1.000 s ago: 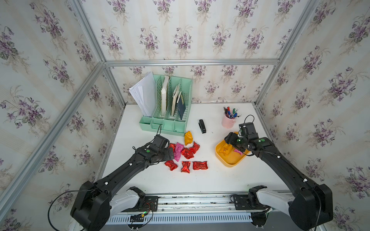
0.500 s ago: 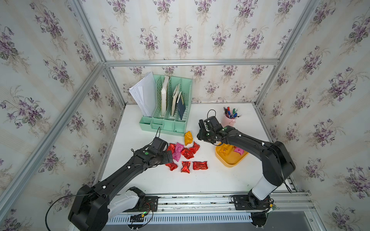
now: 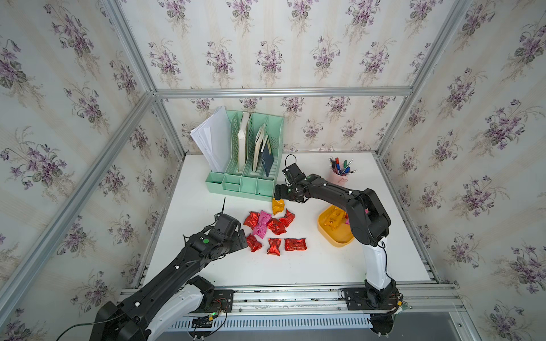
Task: Put the tea bags into the storage box
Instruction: Pick up the tea bag from the center of the board, then place the tea bag in the storage box.
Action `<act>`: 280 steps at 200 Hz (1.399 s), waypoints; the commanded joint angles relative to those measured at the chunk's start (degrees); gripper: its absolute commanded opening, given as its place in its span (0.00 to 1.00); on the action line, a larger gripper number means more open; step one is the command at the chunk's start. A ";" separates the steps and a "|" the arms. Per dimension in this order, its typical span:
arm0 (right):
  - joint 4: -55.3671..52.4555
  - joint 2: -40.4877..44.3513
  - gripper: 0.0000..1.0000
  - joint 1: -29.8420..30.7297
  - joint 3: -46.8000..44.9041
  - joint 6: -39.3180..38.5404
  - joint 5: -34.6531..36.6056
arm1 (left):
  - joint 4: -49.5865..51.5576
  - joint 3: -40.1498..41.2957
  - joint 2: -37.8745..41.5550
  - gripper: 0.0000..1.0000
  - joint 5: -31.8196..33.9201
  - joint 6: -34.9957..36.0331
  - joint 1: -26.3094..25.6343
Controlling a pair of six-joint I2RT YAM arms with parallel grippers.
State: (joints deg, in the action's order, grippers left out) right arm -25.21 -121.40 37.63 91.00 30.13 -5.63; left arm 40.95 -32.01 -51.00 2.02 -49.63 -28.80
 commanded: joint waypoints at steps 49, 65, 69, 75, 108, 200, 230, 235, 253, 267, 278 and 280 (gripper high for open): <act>-2.65 -4.97 0.81 0.34 3.83 -2.30 -4.17 | 4.21 3.09 7.22 0.99 2.20 -6.68 0.06; -2.44 -5.24 0.68 0.34 3.58 -1.98 -4.80 | 4.84 3.26 8.26 0.99 2.28 -6.89 0.06; -2.31 -5.17 0.64 0.34 3.49 -1.85 -4.98 | 4.94 3.31 8.43 0.99 2.33 -6.90 0.06; -2.15 -5.15 0.58 0.36 3.27 -1.57 -5.32 | 5.07 3.29 8.62 0.99 2.22 -6.80 0.06; -0.16 -3.57 0.35 0.34 1.49 0.72 -7.53 | 5.12 2.92 8.14 0.99 1.59 -5.97 0.06; 3.09 9.33 0.21 -1.77 -5.84 8.13 -9.18 | 3.30 -1.42 2.10 0.99 -1.43 0.58 0.06; 3.51 17.99 0.21 -5.07 -14.04 9.84 -7.08 | 1.06 -3.34 -2.13 0.99 -3.04 3.83 0.06; 3.50 19.54 0.21 -5.73 -15.62 10.01 -6.51 | 0.66 -3.76 -2.89 0.99 -3.39 4.43 0.06; 2.96 26.05 0.21 -9.68 -21.61 10.37 -4.61 | -0.87 -5.52 -6.25 0.99 -4.40 6.81 0.06; 1.92 31.05 0.21 -12.12 -26.14 10.46 -3.32 | -2.01 -6.97 -9.01 0.99 -5.06 8.62 0.06; 0.97 34.83 0.21 -14.18 -29.51 10.48 -2.52 | -2.90 -8.18 -11.24 0.99 -5.90 9.83 0.06; 0.78 35.73 0.20 -14.58 -30.17 10.43 -2.36 | -3.09 -8.34 -11.64 0.99 -6.11 10.03 0.06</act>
State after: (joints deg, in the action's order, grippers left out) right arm -22.33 -91.68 25.82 66.08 39.94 -10.92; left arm 41.08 -38.35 -59.18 -1.89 -44.18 -28.80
